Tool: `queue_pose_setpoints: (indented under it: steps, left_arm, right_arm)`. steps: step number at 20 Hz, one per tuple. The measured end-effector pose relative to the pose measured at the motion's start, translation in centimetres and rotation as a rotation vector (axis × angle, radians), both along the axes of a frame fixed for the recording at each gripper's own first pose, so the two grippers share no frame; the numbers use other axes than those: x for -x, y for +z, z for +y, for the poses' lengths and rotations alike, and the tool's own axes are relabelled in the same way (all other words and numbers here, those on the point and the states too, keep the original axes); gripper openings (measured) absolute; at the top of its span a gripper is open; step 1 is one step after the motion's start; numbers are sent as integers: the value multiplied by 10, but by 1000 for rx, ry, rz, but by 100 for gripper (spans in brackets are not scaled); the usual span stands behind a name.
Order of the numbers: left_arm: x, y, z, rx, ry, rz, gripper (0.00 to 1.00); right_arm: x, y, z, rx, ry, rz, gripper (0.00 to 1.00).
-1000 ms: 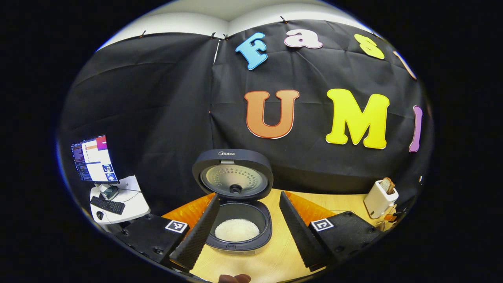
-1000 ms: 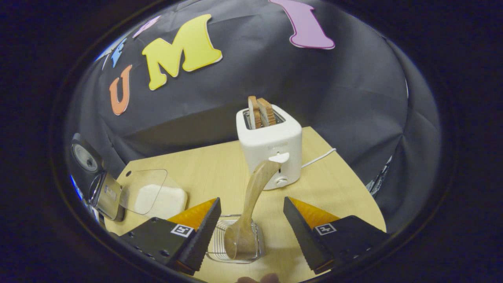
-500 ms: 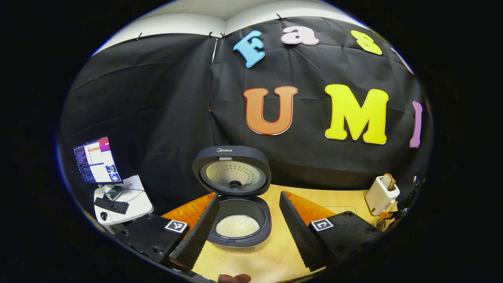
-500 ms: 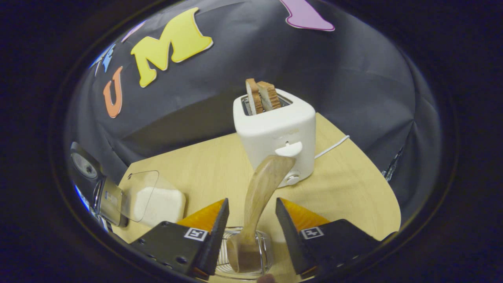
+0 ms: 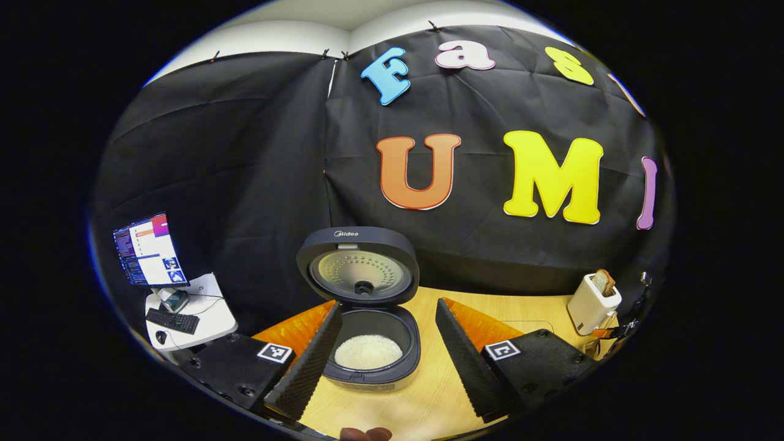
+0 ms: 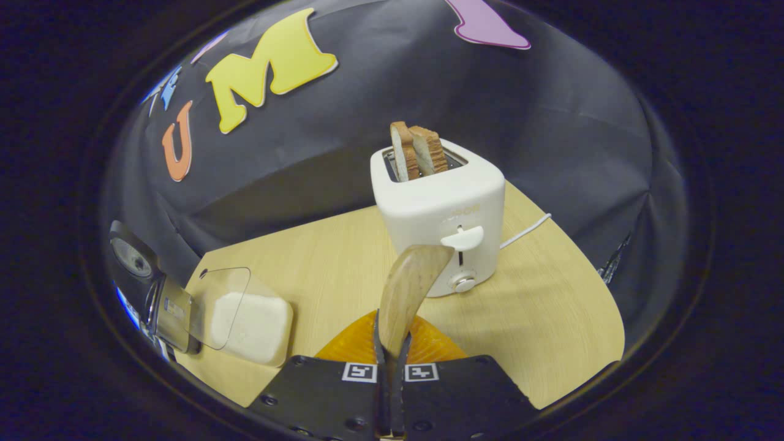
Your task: Close the left gripper, press the button to open the rice cooker; take a wooden spoon from the chopstick holder with the right hand, scoop a spoonful of rice and pour it into the rice cooker, then put the wooden spoon back into the chopstick holder.
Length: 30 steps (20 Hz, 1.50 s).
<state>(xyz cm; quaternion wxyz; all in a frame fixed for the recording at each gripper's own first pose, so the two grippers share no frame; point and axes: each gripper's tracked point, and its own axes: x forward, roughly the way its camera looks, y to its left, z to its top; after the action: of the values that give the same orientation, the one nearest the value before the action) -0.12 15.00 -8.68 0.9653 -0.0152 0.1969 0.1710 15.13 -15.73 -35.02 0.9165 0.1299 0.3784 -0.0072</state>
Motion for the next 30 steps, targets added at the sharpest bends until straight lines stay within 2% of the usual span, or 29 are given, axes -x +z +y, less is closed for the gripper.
queue_pose_setpoints:
  steps: [9,15,18,22,26,30]
  left_arm:
    - [-3,-1,-2,32,-14,-29,98]
    - [0,1,-12,40,-42,-75,98]
    - [2,-2,-10,54,-45,-102,98]
    - [6,-1,-8,24,-64,-129,99]
    - [13,0,-7,29,-64,-144,98]
    - [16,3,-8,42,-73,-146,98]
  right_arm:
    - [5,52,2,34,-8,-100,2]
    - [8,120,12,85,-10,-195,2]
    - [4,156,38,91,27,-241,1]
    - [-13,191,92,87,81,-311,1]
    - [-29,185,150,86,125,-328,0]
    - [-45,144,198,50,131,-282,2]
